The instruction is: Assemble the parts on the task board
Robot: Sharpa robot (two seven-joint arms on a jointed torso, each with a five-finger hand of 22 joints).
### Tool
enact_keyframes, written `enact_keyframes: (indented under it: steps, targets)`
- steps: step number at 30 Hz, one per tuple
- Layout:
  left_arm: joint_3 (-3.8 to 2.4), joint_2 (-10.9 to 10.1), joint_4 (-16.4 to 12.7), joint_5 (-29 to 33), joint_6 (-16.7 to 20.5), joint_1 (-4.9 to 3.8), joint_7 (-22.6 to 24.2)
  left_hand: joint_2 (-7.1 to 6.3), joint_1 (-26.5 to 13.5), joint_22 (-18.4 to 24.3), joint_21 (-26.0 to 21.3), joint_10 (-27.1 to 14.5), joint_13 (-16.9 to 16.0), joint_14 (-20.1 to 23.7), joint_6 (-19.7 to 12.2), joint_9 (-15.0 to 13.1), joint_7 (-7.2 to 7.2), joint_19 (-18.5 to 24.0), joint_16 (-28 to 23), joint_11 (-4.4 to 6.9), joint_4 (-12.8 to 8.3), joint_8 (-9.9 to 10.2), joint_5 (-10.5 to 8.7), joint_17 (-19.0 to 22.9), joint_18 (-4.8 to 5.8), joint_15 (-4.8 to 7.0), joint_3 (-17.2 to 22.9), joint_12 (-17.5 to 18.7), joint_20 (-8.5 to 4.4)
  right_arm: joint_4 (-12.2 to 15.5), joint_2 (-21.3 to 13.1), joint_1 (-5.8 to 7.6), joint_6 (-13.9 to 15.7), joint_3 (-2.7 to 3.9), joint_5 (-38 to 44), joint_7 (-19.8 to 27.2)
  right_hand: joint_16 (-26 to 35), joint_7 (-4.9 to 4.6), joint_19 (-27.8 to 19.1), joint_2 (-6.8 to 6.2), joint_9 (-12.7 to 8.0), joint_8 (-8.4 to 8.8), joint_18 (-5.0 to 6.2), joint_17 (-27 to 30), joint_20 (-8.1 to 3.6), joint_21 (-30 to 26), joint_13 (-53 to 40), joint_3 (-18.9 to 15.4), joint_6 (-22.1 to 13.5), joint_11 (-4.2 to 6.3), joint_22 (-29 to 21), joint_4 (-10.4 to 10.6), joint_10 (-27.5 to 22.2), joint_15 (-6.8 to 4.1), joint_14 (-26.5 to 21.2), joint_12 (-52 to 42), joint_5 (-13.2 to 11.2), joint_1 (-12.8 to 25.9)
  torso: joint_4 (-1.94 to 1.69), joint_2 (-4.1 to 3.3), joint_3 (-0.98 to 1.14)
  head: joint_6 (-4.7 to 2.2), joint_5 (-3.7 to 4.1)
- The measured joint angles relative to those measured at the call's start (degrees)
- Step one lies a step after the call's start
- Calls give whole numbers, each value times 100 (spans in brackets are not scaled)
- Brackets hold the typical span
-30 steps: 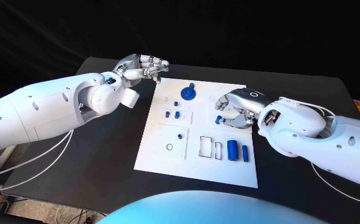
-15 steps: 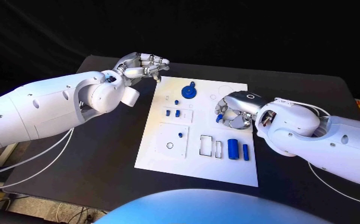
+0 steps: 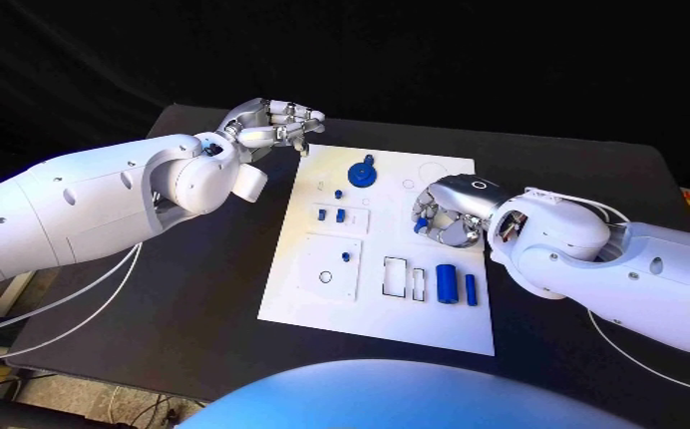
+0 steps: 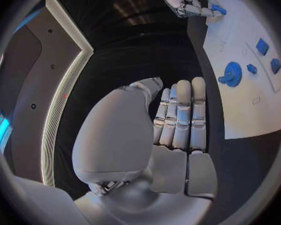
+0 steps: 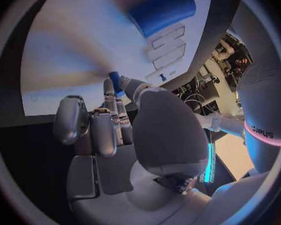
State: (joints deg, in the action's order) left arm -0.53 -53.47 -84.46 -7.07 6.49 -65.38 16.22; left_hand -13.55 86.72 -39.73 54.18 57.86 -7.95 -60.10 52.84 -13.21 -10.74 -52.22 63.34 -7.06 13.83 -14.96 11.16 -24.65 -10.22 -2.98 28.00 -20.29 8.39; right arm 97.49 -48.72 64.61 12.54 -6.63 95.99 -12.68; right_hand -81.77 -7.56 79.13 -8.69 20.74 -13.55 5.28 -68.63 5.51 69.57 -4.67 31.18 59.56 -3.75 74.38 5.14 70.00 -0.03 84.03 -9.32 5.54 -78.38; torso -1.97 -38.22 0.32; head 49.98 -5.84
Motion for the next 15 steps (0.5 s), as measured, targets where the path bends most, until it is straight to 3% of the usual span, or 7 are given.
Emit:
enact_keyframes:
  steps: [8,15]
  targets:
    - [1,8,14,2,-5,2,-2,0,0,0,0,0,1,0,0,-4,0,0,0,0,0,0,0,0,0,0,0,0,0,126,-82,-10,230,-5,8,-13,0,1,6,45,-1,0,0,0,-6,55,-8,62,3,-5,56,-32,24,-20,-21,24,-26,-61,1,10,-3,1,4]
    - [1,30,40,9,-8,7,-3,0,0,0,0,0,1,0,0,-4,0,0,0,0,0,0,0,0,0,0,0,0,0,561,-225,113,425,55,-43,-14,0,2,28,52,-2,0,0,0,-28,65,-5,77,2,-10,56,-47,30,-20,-21,38,-28,-97,3,20,-8,-25,-6]
